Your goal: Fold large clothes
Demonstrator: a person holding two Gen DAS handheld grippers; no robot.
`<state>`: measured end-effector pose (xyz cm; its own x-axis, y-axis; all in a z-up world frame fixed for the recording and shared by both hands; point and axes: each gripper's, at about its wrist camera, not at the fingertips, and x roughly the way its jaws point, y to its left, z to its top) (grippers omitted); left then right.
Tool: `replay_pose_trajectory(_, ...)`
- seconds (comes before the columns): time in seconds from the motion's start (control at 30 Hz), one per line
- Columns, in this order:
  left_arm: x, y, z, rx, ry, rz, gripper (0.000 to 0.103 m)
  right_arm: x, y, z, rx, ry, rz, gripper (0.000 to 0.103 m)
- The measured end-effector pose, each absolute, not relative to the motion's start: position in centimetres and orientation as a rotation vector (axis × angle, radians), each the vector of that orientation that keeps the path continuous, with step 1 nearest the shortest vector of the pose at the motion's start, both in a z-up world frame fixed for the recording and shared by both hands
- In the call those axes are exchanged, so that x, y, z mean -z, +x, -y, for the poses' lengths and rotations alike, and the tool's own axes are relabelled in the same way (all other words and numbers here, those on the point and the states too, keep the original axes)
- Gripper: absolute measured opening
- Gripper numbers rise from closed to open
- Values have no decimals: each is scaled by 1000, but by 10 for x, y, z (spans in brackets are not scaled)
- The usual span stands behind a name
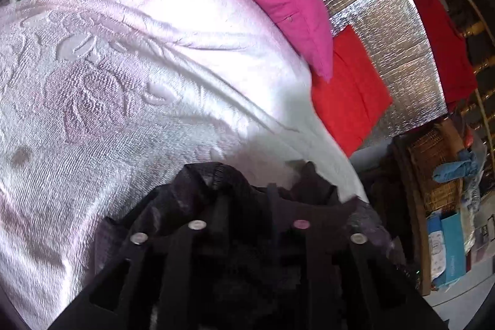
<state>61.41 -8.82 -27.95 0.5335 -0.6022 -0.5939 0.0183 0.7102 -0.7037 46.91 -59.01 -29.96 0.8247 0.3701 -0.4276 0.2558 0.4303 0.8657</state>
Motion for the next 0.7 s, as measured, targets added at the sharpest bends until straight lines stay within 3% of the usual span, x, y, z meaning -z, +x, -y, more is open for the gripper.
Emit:
replay_pose_trajectory(0.03,268,605,84,393,-702,-900,55,294,458,595,-82,1165,-596,58)
replay_pose_trajectory(0.07,257,595,80,362,-685,-852,74,288,449,599,-89,1171,-568,85)
replay_pose_trajectory(0.1,248,589,77,345,-671,-820,79,278,435,603,-80,1173,-520,89)
replay_pose_trajectory(0.2,222,557,76,366,-581,-778,79,243,403,599,-2,1050,-457,91)
replay_pose_trajectory(0.3,212,529,94,393,-450,-797,79,215,407,567,-1,836,-583,87)
replay_pose_trajectory(0.4,214,514,103,348,-355,-817,79,200,428,521,20,597,-725,77)
replay_pose_trajectory(0.63,265,527,138,328,-195,-993,79,224,502,454,56,283,-999,77)
replay_pose_trajectory(0.7,272,527,147,325,-114,-985,72,244,522,443,97,178,-1065,77)
